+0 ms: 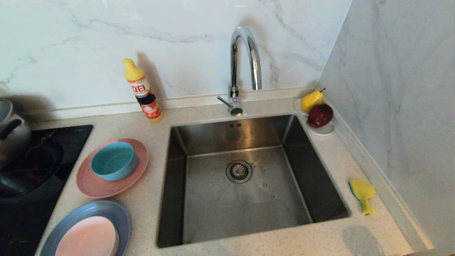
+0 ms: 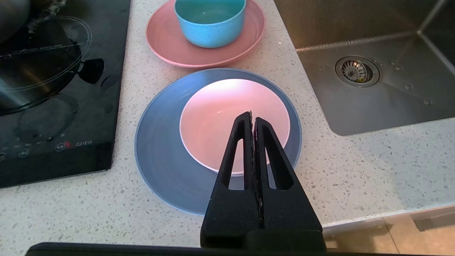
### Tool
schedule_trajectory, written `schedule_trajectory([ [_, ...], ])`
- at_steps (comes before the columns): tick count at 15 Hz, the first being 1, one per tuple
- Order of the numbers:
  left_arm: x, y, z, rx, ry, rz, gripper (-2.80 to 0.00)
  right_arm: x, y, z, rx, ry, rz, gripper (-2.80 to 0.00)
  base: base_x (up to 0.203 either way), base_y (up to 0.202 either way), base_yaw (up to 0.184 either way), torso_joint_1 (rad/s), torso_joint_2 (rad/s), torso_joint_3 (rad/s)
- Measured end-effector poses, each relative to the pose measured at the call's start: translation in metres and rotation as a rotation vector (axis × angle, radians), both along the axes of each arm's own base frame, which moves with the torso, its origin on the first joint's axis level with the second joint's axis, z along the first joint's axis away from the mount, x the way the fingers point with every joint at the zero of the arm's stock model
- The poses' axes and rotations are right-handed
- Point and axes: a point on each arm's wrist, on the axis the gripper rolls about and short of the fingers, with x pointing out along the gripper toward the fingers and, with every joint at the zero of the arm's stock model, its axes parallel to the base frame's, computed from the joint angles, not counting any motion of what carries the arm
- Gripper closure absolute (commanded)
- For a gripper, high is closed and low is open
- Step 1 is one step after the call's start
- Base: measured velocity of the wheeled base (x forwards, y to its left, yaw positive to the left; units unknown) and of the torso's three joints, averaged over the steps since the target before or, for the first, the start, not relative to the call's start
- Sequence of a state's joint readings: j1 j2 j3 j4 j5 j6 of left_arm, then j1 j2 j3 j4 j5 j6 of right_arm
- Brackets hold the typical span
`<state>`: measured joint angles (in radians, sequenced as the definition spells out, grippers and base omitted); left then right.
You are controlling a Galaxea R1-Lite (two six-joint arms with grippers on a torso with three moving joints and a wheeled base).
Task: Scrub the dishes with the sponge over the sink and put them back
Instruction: Grab the dish soap
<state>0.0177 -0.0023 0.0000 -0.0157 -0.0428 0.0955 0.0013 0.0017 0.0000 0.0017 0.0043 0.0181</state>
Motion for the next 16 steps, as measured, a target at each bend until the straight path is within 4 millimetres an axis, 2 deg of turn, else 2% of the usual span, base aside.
schedule_trajectory([
  [16,0.0000,0.0000,0.0000,0.000,0.000,0.000,0.00,-0.0001,0.0000,0.0000,0.000,-0.002,-0.001,0.00,0.000,0.000,0.000,0.000,0.00,0.000],
])
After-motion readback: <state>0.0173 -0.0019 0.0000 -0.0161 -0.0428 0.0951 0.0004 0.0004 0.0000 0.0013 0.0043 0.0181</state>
